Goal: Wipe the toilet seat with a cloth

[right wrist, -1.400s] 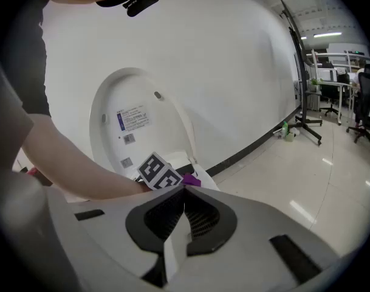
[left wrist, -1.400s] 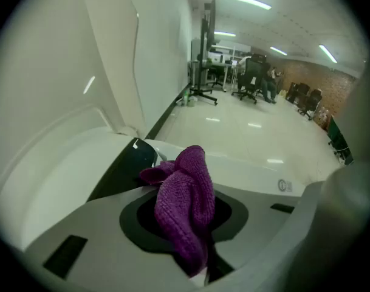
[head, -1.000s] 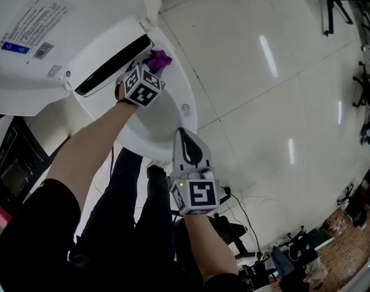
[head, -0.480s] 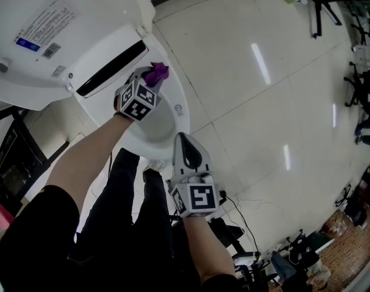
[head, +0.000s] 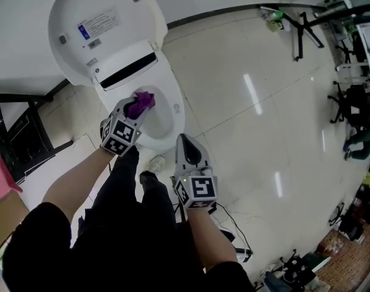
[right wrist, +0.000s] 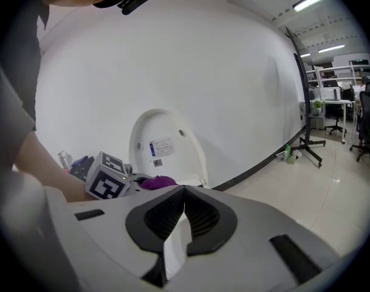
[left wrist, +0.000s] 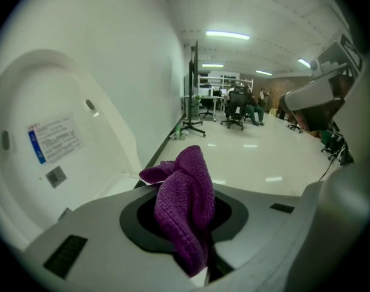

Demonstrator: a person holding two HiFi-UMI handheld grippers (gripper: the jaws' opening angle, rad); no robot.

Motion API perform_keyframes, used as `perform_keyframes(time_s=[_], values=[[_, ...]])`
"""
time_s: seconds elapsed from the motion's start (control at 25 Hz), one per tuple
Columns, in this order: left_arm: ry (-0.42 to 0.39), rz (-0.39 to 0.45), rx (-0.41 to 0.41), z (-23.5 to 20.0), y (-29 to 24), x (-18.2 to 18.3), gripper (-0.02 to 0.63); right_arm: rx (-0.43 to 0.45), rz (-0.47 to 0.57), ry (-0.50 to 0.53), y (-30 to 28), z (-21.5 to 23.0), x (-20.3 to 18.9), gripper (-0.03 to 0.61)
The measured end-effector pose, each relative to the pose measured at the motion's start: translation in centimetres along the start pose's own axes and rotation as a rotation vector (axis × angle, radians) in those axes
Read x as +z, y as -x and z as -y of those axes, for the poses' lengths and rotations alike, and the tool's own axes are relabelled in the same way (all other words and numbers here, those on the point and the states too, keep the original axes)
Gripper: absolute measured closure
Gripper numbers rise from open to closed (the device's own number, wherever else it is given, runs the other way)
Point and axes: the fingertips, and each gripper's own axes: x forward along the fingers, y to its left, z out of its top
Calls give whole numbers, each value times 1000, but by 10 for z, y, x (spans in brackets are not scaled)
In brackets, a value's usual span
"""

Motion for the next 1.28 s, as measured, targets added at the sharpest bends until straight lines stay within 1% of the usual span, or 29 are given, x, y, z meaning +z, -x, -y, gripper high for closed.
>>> perform_keyframes(time_s=[0.16,0.28,0.48,0.6,0.72,0.84,1.04,1.16,1.28], values=[[6,46,61,26,86,17,520,50,35,47,46,-27,24,561],[12,65,100,46,145,17,520,81,57,75,75,-47,37,561],[5,121,163,64,227,20,520,129,84,116,107,-84,53,561],[-33,166,173,72,265,29,520,141,93,139,121,-107,55,561],[-46,206,154,79,295,34,520,126,99,141,133,-128,54,561],[-79,239,106,87,318,34,520,94,109,146,142,-151,51,561],[-145,299,19,85,357,37,520,7,151,144,159,-193,47,563],[-187,313,-34,81,377,34,520,-51,175,122,167,-214,45,563],[-170,315,-52,79,393,30,520,-87,191,103,177,-230,43,563]])
